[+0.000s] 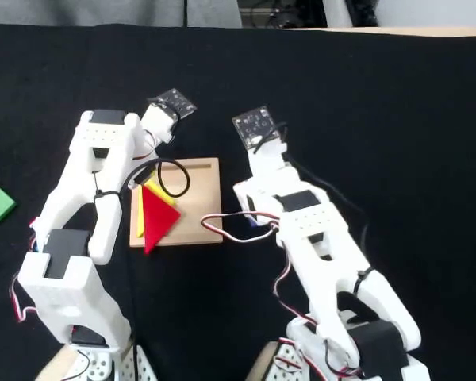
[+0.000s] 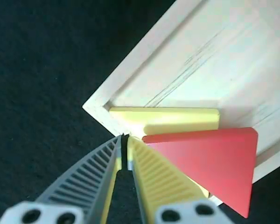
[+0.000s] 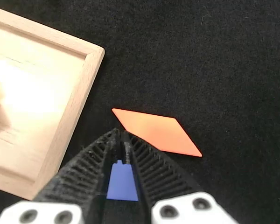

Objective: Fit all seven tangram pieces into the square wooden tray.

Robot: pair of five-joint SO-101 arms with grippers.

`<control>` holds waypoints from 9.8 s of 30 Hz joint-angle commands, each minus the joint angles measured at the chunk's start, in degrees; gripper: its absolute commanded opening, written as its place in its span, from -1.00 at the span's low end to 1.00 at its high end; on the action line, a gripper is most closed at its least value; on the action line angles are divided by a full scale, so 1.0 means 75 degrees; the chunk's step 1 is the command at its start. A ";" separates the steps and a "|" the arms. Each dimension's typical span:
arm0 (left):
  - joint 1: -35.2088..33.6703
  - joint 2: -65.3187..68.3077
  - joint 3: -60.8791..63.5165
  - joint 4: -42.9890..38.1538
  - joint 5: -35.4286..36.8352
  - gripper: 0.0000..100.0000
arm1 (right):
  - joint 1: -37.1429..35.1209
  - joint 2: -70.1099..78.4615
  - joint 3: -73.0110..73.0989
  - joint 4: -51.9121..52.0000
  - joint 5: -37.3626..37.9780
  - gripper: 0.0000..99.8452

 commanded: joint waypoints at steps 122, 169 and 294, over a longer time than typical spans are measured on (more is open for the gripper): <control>0.0615 -0.3177 0.4530 -0.2426 0.2403 -0.94 | 0.1090 -0.0955 0.0170 -0.0305 -0.0504 -0.97; -0.4812 -0.5790 0.6875 -0.3329 0.5708 -0.94 | -0.2251 0.5281 -0.5644 0.2520 0.0328 -0.98; -0.5550 -0.2450 0.4870 -0.2930 0.0211 -0.60 | -0.1582 0.3851 -0.4085 0.0445 0.0621 -0.98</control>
